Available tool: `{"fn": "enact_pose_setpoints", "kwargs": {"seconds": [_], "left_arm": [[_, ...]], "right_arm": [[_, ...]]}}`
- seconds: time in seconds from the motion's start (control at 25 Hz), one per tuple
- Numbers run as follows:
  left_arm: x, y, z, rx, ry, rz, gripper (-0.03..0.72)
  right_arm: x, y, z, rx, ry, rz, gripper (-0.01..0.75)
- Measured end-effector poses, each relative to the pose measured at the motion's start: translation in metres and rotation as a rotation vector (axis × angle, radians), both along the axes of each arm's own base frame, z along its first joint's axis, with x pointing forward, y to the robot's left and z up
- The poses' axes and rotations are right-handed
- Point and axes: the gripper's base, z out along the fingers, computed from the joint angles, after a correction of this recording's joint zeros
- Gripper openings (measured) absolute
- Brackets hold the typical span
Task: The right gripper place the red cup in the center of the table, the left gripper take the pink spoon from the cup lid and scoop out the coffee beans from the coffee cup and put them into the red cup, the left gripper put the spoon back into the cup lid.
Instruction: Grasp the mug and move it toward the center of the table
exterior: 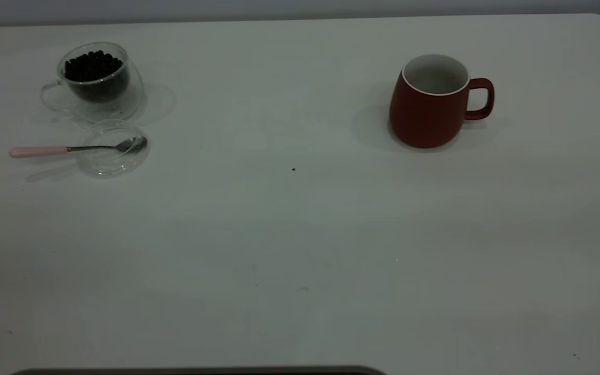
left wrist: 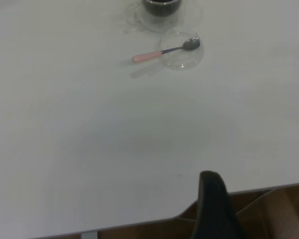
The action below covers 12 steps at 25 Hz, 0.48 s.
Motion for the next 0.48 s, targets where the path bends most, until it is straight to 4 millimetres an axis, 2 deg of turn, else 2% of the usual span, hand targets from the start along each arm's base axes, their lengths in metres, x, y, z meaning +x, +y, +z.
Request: {"fn": "enact_pose_setpoints", "kwargs": {"seconds": [0.08, 0.24, 0.36, 0.48], "left_arm": [[0.000, 0.000, 0.000, 0.000, 0.000, 0.000, 0.517], [0.000, 0.000, 0.000, 0.001, 0.000, -0.001, 0.517], [0.000, 0.000, 0.000, 0.001, 0.000, -0.001, 0.517], [0.000, 0.000, 0.000, 0.001, 0.000, -0.001, 0.517]], "right_arm": [[0.020, 0.002, 0.009, -0.009, 0.014, 0.021, 0.584], [0.080, 0.007, 0.016, -0.059, 0.068, 0.100, 0.587], [0.130, 0.013, 0.014, -0.067, 0.112, 0.175, 0.587], [0.183, 0.019, 0.003, -0.079, 0.186, 0.257, 0.587]]}}
